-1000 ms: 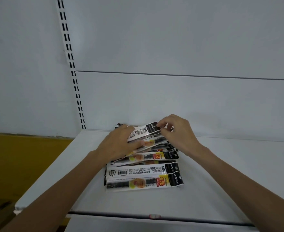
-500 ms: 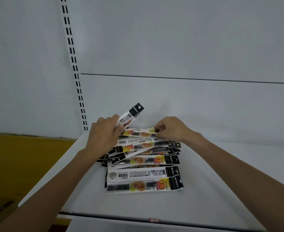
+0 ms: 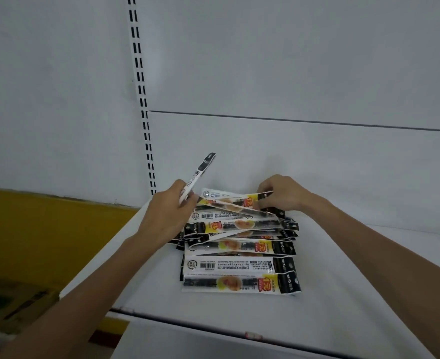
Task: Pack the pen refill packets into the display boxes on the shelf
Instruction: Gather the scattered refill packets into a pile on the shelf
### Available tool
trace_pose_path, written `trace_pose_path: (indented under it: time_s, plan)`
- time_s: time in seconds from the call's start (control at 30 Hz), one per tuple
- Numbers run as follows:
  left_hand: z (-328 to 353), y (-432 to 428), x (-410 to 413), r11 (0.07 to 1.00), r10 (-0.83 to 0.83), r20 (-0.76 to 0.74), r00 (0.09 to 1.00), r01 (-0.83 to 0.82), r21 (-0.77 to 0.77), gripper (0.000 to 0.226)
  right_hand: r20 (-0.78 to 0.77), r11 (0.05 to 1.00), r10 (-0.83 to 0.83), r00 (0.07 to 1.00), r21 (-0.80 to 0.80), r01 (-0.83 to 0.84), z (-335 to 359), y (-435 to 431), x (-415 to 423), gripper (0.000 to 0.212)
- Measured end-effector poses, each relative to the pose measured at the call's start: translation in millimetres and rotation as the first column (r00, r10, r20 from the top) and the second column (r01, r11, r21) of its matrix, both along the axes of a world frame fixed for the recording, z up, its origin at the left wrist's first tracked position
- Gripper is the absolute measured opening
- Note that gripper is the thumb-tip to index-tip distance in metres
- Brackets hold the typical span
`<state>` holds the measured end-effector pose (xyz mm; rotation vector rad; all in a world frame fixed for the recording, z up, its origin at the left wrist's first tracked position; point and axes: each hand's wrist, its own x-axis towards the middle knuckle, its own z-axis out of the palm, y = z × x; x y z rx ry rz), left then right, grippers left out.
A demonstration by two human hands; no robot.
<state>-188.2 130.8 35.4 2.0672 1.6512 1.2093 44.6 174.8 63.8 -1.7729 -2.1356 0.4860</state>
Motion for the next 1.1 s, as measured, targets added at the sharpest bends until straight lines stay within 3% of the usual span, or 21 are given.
trace_pose_path:
  time_s: [0.07, 0.13, 0.27, 0.37, 0.43, 0.47, 0.53, 0.63, 0.7, 0.8, 0.97, 1.1]
  plan:
    - [-1, -2, -2, 1.000, 0.012, 0.021, 1.000, -0.012, -0.012, 0.019, -0.158, 0.999, -0.021, 0.987, 0.022, 0.025, 4, 0, 2, 0.018]
    - [-2, -4, -2, 1.000, 0.014, 0.018, 1.000, -0.013, -0.019, 0.023, -0.422, 0.999, -0.040, 0.906, 0.007, 0.048, 8, -1, 3, 0.014]
    - [-3, -4, -2, 1.000, 0.000, 0.076, 0.997, 0.002, -0.026, 0.018, -0.836, 0.994, -0.111, 0.538, -0.096, 0.055, 16, -5, 0, 0.015]
    - [-3, -3, -2, 0.999, -0.022, 0.091, 0.996, 0.024, -0.022, 0.021, -0.954, 0.994, -0.047, 0.297, -0.015, 0.110, 27, -7, -6, 0.011]
    - [-5, -4, -2, 0.999, -0.046, 0.081, 0.996, 0.047, -0.017, 0.027, -0.975, 0.981, 0.036, 0.218, 0.076, 0.176, 36, -7, -8, 0.013]
    - [-6, -4, -2, 0.998, -0.056, 0.086, 0.995, 0.058, -0.018, 0.027, -0.968, 0.967, 0.079, 0.238, 0.132, 0.216, 39, -7, -9, 0.013]
    - [-8, -3, -3, 0.997, -0.064, 0.116, 0.991, 0.067, -0.024, 0.024, -0.917, 0.930, 0.125, 0.378, 0.242, 0.279, 41, -9, -13, 0.013]
    - [-12, -2, -2, 0.997, -0.074, 0.150, 0.986, 0.078, -0.026, 0.028, -0.796, 0.921, 0.152, 0.586, 0.330, 0.209, 25, -18, -25, 0.011]
    - [-12, -2, 1, 0.997, -0.075, 0.136, 0.988, 0.079, -0.021, 0.033, -0.759, 0.939, 0.182, 0.625, 0.322, 0.119, 9, -24, -34, 0.008]
    - [-9, -3, 2, 0.998, -0.059, 0.095, 0.994, 0.059, 0.003, 0.036, -0.729, 0.928, 0.197, 0.656, 0.354, 0.115, -9, -24, -43, 0.005]
    - [-5, -3, 1, 0.998, -0.058, 0.092, 0.994, 0.056, 0.033, 0.025, -0.507, 0.913, 0.232, 0.830, 0.409, -0.005, -17, -21, -54, 0.011]
    - [-3, -7, -3, 0.995, -0.088, 0.099, 0.991, 0.082, 0.063, 0.015, -0.514, 0.838, 0.241, 0.824, 0.539, 0.091, -2, -23, -54, 0.011]
